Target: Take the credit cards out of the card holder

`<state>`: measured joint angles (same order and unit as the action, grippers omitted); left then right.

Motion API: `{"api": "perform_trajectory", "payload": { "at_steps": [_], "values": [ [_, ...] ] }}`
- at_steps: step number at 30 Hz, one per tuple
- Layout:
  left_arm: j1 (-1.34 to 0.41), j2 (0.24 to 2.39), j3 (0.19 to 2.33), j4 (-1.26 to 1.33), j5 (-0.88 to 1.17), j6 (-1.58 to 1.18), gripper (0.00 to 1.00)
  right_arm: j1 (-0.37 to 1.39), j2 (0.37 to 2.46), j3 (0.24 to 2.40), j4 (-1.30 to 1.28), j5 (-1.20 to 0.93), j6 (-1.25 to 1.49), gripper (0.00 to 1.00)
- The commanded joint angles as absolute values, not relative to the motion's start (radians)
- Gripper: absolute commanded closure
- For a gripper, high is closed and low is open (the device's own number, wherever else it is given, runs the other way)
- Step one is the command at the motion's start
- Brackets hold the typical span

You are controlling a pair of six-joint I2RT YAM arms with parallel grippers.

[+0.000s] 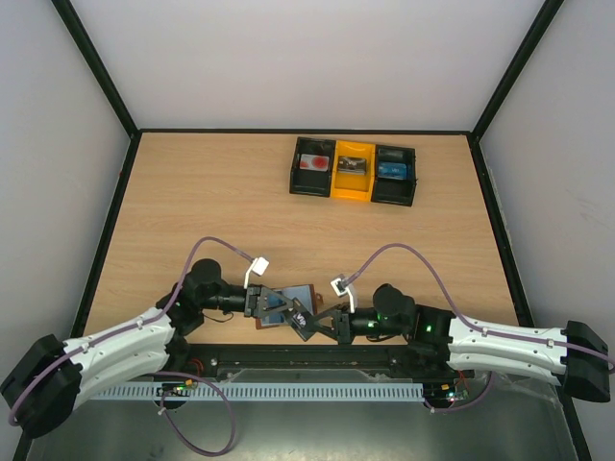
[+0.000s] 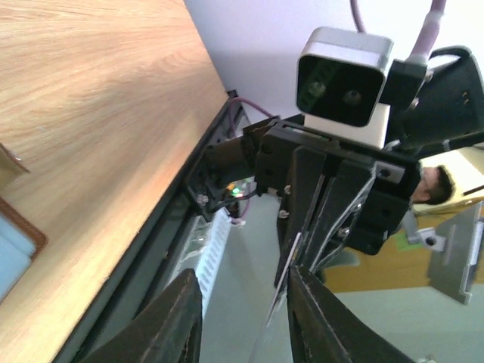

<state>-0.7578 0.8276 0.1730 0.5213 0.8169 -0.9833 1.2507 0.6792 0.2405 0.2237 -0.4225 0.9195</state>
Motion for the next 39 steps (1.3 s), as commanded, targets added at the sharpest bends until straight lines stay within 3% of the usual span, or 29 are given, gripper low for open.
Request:
{"api": "perform_trajectory", "payload": {
  "at_steps": [1,5,11,18,21,32,34,39],
  "values": [
    [-0.755,0.846,0.152,0.663,0.87,-1.02,0.76,1.256,0.666,0.263,0.274,-0.443,0.908,0.97],
    [-0.755,0.83,0.151,0.669,0.882,-1.023,0.97,1.256,0.67,0.269,0.268,-0.428,0.909,0.97],
    [-0.752,0.767,0.161,0.549,0.785,-0.981,0.97,1.256,0.64,0.255,0.262,-0.338,0.935,0.83],
    [-0.75,0.719,0.141,0.554,0.632,-1.043,0.97,1.257,0.582,0.195,0.33,-0.193,1.041,0.43],
    [-0.75,0.697,0.116,0.6,0.565,-1.09,0.97,1.256,0.576,0.15,0.398,-0.124,1.112,0.37],
    [-0.75,0.498,0.061,0.608,0.306,-1.219,0.97,1.256,0.761,0.117,0.722,-0.077,1.184,0.38],
    [-0.751,0.461,0.051,0.602,0.267,-1.232,0.97,1.256,0.816,0.131,0.779,-0.082,1.19,0.42],
    [-0.751,0.382,0.016,0.584,0.196,-1.259,0.97,1.256,0.958,0.197,0.872,-0.104,1.186,0.64]
  ]
}}
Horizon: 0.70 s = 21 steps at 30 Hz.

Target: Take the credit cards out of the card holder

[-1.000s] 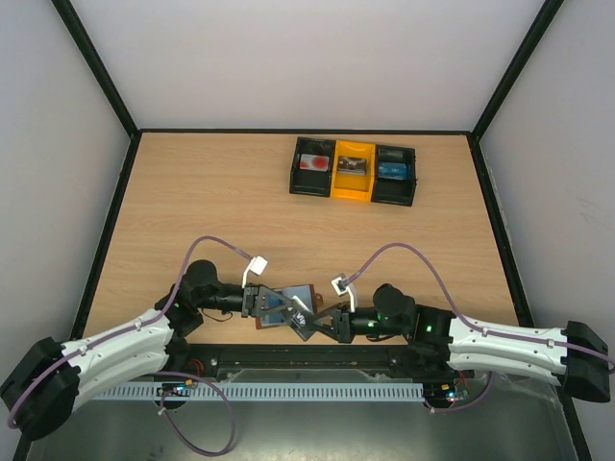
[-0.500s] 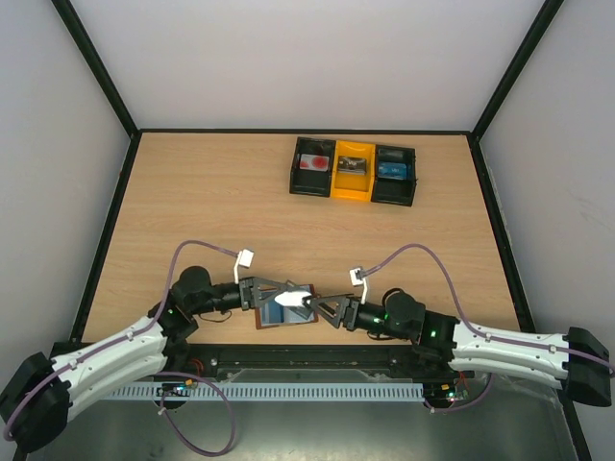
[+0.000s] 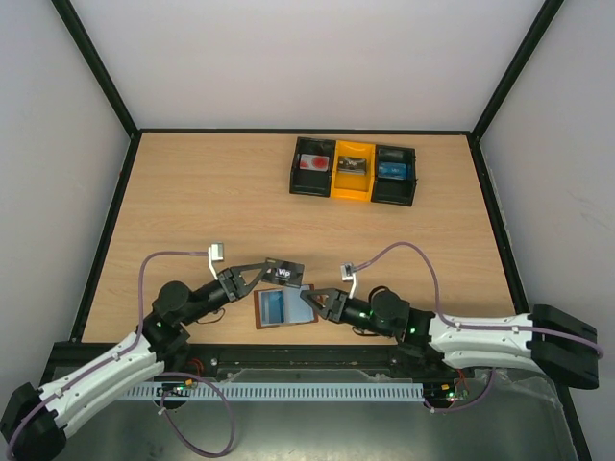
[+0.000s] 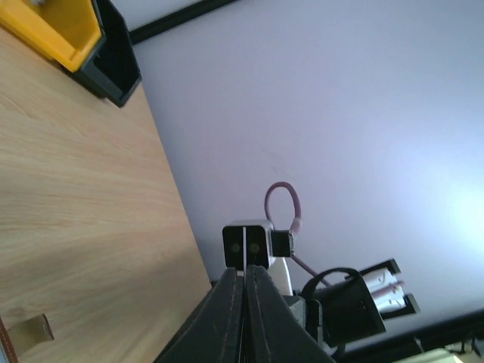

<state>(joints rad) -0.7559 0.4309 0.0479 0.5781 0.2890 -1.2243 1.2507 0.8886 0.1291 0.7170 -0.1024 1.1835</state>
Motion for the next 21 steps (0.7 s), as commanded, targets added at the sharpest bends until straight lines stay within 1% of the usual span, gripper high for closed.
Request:
{"api": "perform_trajectory", "payload": {
  "at_steps": [1,3,9,21],
  "values": [
    [-0.751,0.376,0.013,0.58,0.189,-1.261,0.97,1.256,0.981,0.202,0.896,-0.109,1.188,0.66],
    [-0.751,0.358,0.01,0.568,0.183,-1.261,0.97,1.256,1.022,0.214,0.936,-0.112,1.193,0.68],
    [-0.751,0.346,0.002,0.565,0.183,-1.271,0.97,1.256,1.093,0.256,0.97,-0.095,1.197,0.68],
    [-0.752,0.328,-0.02,0.581,0.193,-1.299,0.97,1.256,1.109,0.254,0.981,-0.042,1.201,0.83]
  ]
}}
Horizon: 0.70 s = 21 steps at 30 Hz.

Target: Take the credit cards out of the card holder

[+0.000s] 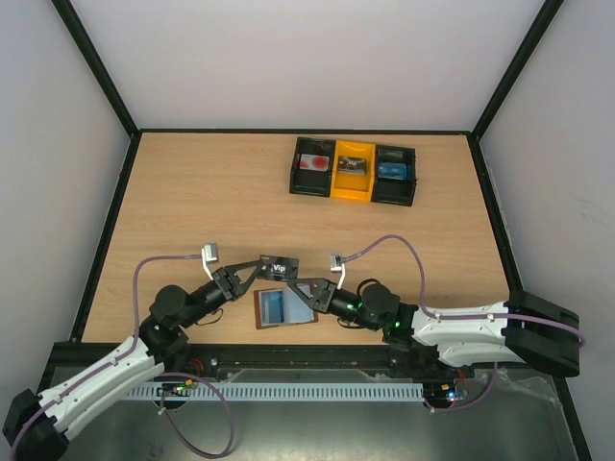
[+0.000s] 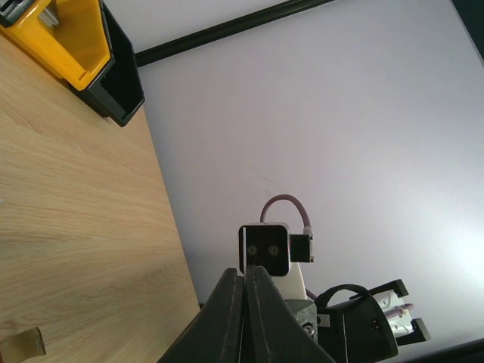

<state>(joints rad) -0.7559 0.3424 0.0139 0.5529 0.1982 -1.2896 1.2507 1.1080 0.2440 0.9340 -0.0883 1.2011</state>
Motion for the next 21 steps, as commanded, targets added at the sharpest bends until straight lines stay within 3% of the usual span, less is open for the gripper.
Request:
{"api": "perform_trajectory", "payload": {
  "at_steps": [1,5,17,21],
  "values": [
    [-0.752,0.327,-0.02,0.58,0.194,-1.299,0.97,1.256,1.108,0.251,0.982,-0.038,1.202,0.85],
    [-0.752,0.327,-0.02,0.577,0.198,-1.301,0.97,1.256,1.105,0.248,0.985,-0.031,1.2,0.89],
    [-0.752,0.321,-0.019,0.575,0.212,-1.308,0.97,1.256,1.084,0.236,0.958,0.018,1.208,0.89],
    [-0.752,0.321,-0.019,0.571,0.212,-1.31,0.97,1.256,1.073,0.237,0.938,0.026,1.198,0.98]
  ]
}}
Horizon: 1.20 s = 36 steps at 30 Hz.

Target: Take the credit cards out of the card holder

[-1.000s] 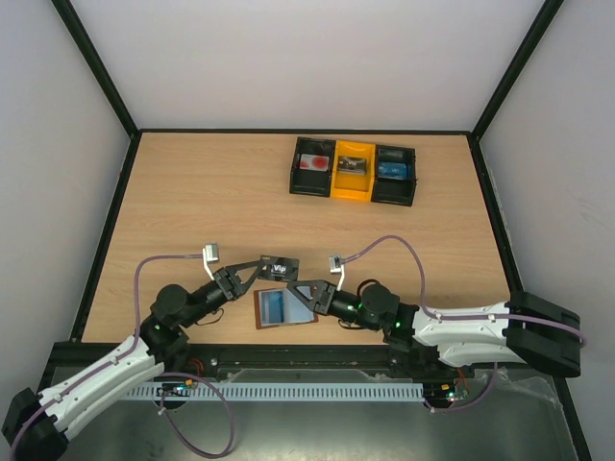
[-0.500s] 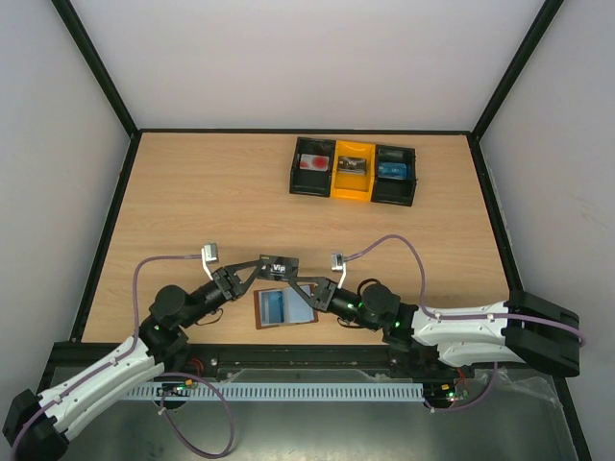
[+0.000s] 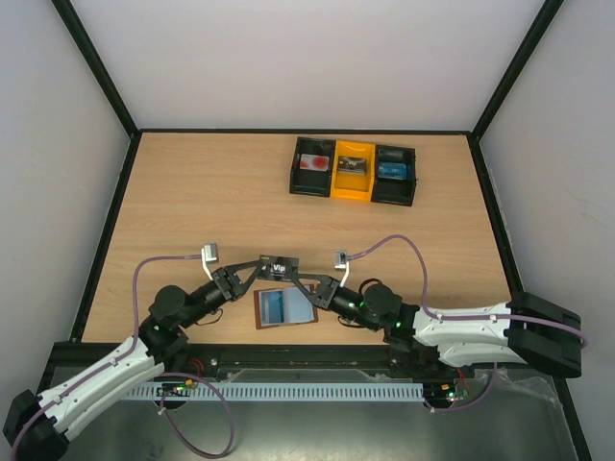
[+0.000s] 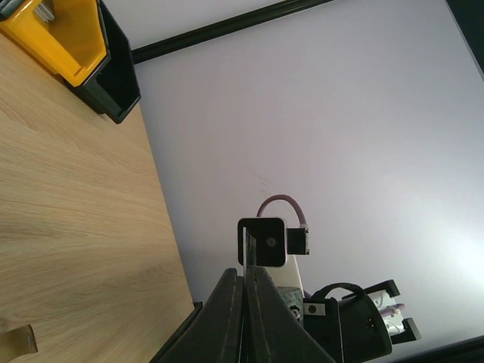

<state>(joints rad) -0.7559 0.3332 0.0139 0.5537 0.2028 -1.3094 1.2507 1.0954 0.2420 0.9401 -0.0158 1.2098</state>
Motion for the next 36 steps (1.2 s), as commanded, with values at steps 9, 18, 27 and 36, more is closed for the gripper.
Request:
{"api": "perform_trajectory", "payload": {
  "at_steps": [9,18,27,36],
  "values": [
    [-0.752,0.307,-0.001,0.486,0.196,-1.296,0.5,1.255,1.054,0.256,0.853,0.047,1.164,0.98],
    [-0.751,0.305,0.069,0.237,0.134,-1.223,0.0,1.169,0.942,0.342,0.534,0.076,1.006,0.98],
    [-0.751,0.342,0.096,0.027,0.039,-1.184,0.0,0.93,0.919,0.48,0.265,0.013,0.81,0.98],
    [-0.75,0.512,0.144,-0.034,0.042,-1.126,0.0,0.627,1.088,0.643,0.157,-0.155,0.649,0.98]
  ]
}}
